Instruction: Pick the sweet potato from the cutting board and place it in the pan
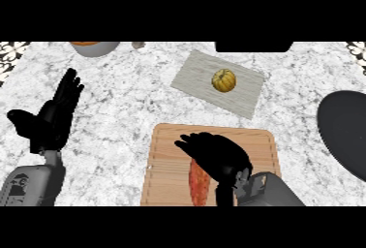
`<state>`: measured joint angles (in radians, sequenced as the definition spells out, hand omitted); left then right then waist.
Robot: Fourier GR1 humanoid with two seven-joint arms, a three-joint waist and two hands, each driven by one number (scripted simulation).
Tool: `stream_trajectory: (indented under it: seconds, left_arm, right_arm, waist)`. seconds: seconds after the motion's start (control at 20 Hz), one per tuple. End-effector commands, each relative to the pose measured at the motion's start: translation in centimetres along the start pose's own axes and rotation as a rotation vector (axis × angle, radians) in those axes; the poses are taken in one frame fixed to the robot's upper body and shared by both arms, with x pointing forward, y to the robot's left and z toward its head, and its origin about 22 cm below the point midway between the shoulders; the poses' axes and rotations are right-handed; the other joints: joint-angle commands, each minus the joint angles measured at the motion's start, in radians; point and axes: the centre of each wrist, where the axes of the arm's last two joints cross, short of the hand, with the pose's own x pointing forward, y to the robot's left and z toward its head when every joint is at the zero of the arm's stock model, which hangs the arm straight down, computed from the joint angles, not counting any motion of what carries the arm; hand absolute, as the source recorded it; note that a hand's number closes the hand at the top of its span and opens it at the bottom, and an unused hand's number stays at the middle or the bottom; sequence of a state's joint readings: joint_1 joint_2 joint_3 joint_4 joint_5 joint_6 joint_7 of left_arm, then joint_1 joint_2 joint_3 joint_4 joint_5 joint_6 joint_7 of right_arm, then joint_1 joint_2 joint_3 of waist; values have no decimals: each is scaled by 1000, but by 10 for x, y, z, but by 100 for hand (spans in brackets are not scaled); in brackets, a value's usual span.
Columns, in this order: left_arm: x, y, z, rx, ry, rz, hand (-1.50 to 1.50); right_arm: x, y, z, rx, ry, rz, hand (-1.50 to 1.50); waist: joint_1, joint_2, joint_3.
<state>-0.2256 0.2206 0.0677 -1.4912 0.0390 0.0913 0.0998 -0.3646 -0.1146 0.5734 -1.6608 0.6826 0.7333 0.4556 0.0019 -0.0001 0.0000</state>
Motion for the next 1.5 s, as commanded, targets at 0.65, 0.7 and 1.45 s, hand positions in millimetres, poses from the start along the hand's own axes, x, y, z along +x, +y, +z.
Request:
stream_trajectory:
  seconds: [0.65,0.7,1.45]
  left_arm:
    - [1,15,-7,-13,0,12,0]
    - [-13,-1,-3,6,-8,6,0]
    - [-16,15,11,52,31,7,0]
  right_arm:
    - [-7,23,-54,109,-19,42,150]
    - [-1,43,-41,137,-91,36,150]
    - [-25,79,32,-90,318,-112,150]
  waist:
    - [2,2,0]
    - [-3,1,0]
    - [-65,-21,-1]
